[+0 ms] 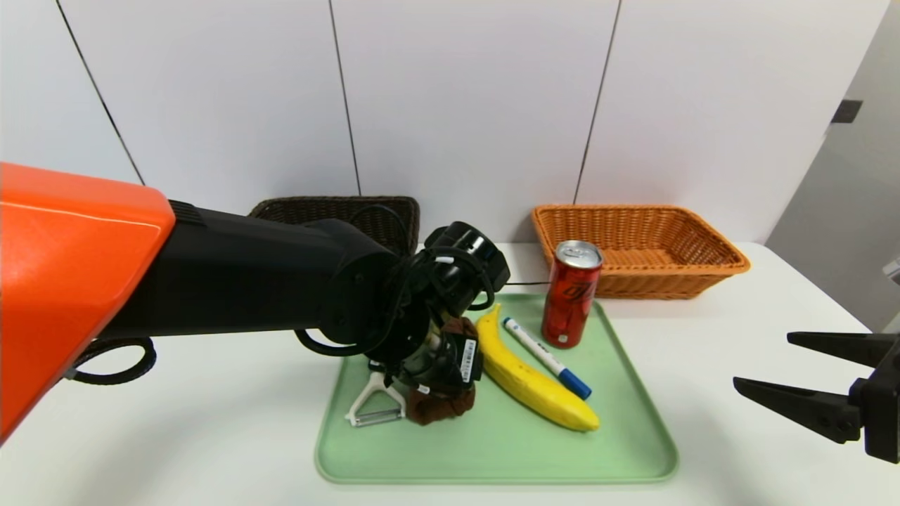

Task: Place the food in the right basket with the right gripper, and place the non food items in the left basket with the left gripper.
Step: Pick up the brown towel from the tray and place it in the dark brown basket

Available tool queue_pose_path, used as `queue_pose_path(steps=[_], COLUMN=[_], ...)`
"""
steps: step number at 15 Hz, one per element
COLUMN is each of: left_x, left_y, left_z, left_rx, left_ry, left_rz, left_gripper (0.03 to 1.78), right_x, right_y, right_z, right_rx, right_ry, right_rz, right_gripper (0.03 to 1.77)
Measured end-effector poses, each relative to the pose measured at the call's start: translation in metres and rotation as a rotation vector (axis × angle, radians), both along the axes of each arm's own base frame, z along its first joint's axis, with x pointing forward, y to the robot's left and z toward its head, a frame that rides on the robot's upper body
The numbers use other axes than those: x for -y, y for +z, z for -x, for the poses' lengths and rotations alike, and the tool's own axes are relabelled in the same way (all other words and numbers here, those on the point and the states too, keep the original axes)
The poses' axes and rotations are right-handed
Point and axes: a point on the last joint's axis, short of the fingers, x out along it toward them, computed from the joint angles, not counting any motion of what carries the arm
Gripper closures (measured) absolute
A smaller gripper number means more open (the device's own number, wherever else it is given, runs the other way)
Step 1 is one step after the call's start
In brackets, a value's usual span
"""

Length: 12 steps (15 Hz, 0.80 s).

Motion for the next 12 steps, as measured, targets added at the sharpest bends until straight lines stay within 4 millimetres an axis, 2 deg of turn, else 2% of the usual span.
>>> queue_pose_path(steps=[2,5,7,10,12], left_x=[0.0,0.0,0.0,-0.002,-0.007], left_y=[-0.001,-0.001,0.0,0.008,0.021], left_z=[0.0,0.001,0.001,0.003,0.007], left_rx=[-0.002,-0.002,0.0,0.015,0.041], left_ry=[0.0,-0.001,0.0,-0.001,-0.007], left_rz=[-0.001,-0.001,0.0,0.014,0.035], left_gripper=[0.64,0.97,1.41,1.41,1.41], right_x=[0.0,0.0,0.0,0.001,0.001], right_y=[0.0,0.001,0.001,0.001,0.002], right_z=[0.0,0.001,0.001,0.002,0.002], right_rx=[0.002,0.005,0.007,0.008,0.012], right_ry=[0.0,0.0,0.0,-0.003,-0.01], right_rz=[0.0,0.0,0.001,0.001,-0.001], right_gripper=[0.04,0.04,0.04,0.04,0.04])
